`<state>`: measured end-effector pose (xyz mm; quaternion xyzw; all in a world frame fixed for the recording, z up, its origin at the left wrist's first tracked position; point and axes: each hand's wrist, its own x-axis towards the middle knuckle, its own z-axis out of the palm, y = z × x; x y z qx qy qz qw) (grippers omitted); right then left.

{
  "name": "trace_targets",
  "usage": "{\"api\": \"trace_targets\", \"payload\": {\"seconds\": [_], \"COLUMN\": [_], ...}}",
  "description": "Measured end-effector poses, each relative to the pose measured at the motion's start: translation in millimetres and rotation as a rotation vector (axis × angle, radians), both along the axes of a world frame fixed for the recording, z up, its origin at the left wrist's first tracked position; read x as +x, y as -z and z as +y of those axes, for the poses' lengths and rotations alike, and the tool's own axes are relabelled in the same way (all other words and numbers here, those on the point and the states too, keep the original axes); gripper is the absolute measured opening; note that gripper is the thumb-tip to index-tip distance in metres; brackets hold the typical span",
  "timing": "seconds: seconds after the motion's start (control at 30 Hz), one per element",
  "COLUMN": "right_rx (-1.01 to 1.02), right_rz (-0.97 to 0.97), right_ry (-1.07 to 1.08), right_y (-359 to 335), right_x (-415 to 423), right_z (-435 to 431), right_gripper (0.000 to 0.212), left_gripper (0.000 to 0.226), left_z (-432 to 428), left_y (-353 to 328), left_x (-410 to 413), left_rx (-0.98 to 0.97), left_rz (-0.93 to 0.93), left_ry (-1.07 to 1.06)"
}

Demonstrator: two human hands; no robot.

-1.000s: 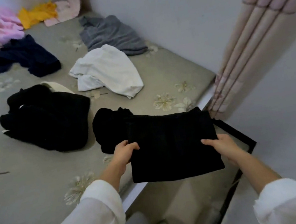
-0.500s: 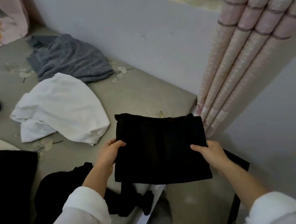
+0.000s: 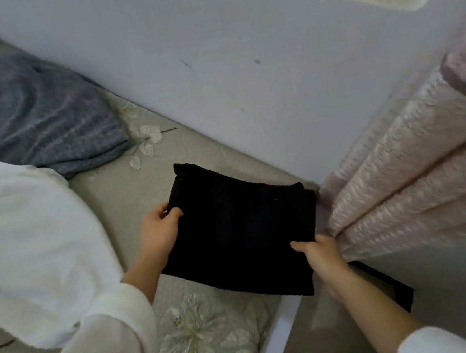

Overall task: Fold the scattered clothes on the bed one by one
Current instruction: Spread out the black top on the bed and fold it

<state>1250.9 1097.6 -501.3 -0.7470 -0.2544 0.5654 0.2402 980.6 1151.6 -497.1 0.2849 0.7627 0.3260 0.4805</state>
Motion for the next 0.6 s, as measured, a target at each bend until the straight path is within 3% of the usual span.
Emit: {"api": "trace_targets", "payload": {"seconds": [0.23, 0.37, 0.5, 0.6], "right_rx": [-0.004, -0.035, -0.152, -0.205], "right_rz": [0.082, 0.114, 0.103, 0.094], "right_ry": [0.13, 0.19, 0.17, 0.151], "right_y": [51, 85, 112, 123], "right_x": [0, 1, 1, 4], "right_z": [71, 90, 92, 88], "right_gripper": [0.023, 0.036, 0.046, 0.041], "left_gripper": [0.025, 0.043, 0.063, 0.061], "left_z": [109, 147, 133, 118], "left_y": [37, 70, 108, 124], "left_x": [13, 16, 20, 22], "left_rx": [0.101, 0.146, -0.047, -0.176], "left_rz": [0.106, 0.287, 0.64, 0.637], "left_ry": [0.113, 0.23, 0.5, 0.554]}}
